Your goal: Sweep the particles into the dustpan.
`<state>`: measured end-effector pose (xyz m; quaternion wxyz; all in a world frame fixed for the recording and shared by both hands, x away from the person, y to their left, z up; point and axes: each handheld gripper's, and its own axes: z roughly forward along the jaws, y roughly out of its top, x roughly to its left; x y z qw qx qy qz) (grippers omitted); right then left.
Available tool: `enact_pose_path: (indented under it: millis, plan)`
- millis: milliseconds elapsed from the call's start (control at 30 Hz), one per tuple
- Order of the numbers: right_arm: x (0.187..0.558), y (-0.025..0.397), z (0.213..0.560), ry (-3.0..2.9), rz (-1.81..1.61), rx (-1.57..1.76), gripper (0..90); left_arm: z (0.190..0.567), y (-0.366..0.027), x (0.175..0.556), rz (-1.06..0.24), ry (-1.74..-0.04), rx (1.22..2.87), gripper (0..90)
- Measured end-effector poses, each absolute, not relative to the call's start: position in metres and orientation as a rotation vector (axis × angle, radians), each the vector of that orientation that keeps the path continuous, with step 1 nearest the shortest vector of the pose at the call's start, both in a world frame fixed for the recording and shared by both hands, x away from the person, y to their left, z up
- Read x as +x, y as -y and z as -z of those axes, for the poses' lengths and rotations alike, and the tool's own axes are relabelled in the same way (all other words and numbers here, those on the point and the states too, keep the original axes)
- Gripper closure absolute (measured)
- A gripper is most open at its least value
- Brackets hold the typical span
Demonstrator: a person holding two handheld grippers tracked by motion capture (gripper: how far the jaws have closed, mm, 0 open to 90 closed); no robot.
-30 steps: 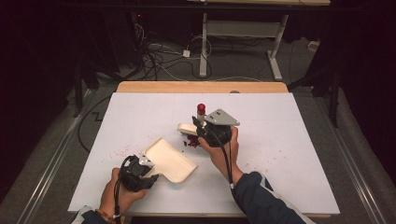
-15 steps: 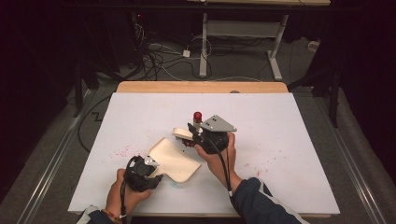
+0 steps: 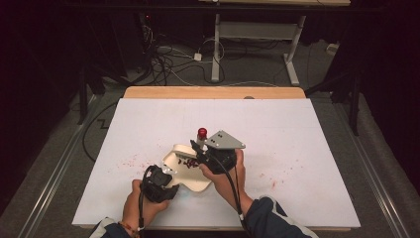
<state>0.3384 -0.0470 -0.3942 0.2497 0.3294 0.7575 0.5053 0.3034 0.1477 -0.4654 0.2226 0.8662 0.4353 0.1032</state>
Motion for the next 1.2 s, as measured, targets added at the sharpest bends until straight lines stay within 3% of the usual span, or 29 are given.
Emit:
enact_pose_path:
  millis: [333, 733, 1200]
  plan:
    - [0.337, 0.057, 0.384, -2.038, -1.426, 0.898, 69.9, 0.468, -0.149, 0.306, -0.275, -1.191, 2.404, 63.8]
    - [0.363, 0.069, 0.363, -1.957, -1.463, 0.867, 69.9, 0.467, -0.150, 0.305, -0.287, -1.174, 2.416, 63.8]
    - [0.346, 0.173, 0.345, -2.108, -1.447, 0.782, 69.8, 0.466, -0.166, 0.300, -0.262, -1.093, 2.481, 63.9]
